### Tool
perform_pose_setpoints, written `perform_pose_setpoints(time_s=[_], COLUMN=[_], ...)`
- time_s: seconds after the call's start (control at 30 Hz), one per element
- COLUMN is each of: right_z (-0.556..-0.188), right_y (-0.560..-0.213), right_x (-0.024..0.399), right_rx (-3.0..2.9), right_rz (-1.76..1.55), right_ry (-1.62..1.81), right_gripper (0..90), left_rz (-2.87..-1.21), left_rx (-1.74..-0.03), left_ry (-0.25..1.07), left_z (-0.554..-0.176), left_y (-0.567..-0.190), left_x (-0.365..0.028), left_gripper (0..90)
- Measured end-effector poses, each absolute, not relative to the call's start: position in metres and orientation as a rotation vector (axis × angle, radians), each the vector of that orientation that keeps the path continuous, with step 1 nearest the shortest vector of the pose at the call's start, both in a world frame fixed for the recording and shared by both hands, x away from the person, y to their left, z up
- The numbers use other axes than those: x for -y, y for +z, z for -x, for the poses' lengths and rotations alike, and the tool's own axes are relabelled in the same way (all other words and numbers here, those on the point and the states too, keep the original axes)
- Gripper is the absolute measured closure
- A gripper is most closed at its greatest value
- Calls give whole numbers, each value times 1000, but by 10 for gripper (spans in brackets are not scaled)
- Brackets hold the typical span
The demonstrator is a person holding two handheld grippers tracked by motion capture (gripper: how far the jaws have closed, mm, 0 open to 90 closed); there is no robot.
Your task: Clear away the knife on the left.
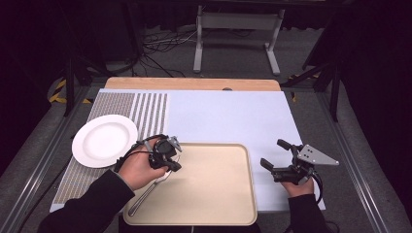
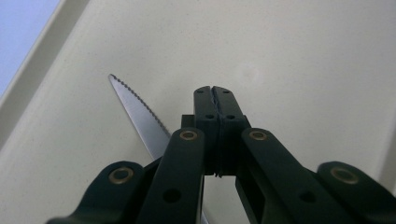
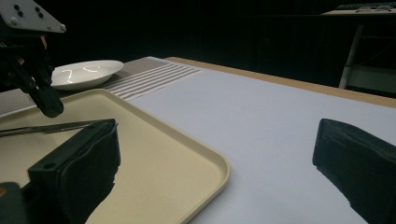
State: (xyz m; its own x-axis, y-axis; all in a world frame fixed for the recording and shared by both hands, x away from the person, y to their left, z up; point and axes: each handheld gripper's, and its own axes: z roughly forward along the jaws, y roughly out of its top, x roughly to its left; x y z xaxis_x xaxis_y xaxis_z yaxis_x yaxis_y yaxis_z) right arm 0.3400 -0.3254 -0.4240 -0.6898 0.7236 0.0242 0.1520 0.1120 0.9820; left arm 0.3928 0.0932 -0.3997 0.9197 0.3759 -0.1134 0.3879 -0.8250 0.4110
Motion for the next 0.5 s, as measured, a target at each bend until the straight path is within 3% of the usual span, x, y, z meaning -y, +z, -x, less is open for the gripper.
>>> perform_pose_setpoints(time_s=[0.5], right_z=[-340], right_y=[-425], right_x=[326], right_rx=[-1937], right_rz=[-850], right_ry=[1609], right_gripper=[15], left_rz=[-2712], left_rx=[-513], left_ry=[-31], left_z=[-397], left_y=[-426], left_x=[-91], left_gripper=[900])
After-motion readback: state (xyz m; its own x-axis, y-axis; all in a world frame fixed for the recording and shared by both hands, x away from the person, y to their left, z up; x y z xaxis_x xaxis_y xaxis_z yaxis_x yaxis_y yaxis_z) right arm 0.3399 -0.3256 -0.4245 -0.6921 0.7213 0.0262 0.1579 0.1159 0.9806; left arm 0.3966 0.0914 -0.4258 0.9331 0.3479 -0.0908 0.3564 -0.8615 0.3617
